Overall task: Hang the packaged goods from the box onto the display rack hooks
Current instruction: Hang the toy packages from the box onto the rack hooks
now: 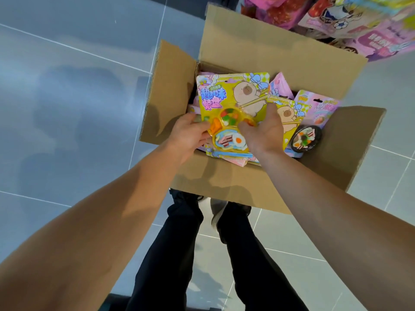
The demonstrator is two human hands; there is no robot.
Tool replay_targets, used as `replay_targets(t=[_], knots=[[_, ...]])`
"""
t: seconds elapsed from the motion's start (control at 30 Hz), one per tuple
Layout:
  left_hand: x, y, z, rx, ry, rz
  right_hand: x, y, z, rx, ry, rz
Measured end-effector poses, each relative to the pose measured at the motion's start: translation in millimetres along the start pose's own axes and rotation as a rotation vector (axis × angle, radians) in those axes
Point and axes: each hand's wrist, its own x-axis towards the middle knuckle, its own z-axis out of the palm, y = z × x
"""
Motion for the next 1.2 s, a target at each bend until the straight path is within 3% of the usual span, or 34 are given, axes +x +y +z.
replay_targets(t=[0.27,0.73,1.2], knots=[[-42,16,10,0.181,0.094,0.119,-27,-5,-40,0.139,-0.058,0.097],[-265,159,48,0.315,-0.014,0.241,-158,-132,-227,0.383,-0.048,0.107],[-460,311,98,0.533,-0.119,0.602,-285,-253,-404,0.524,0.16,-0.139]])
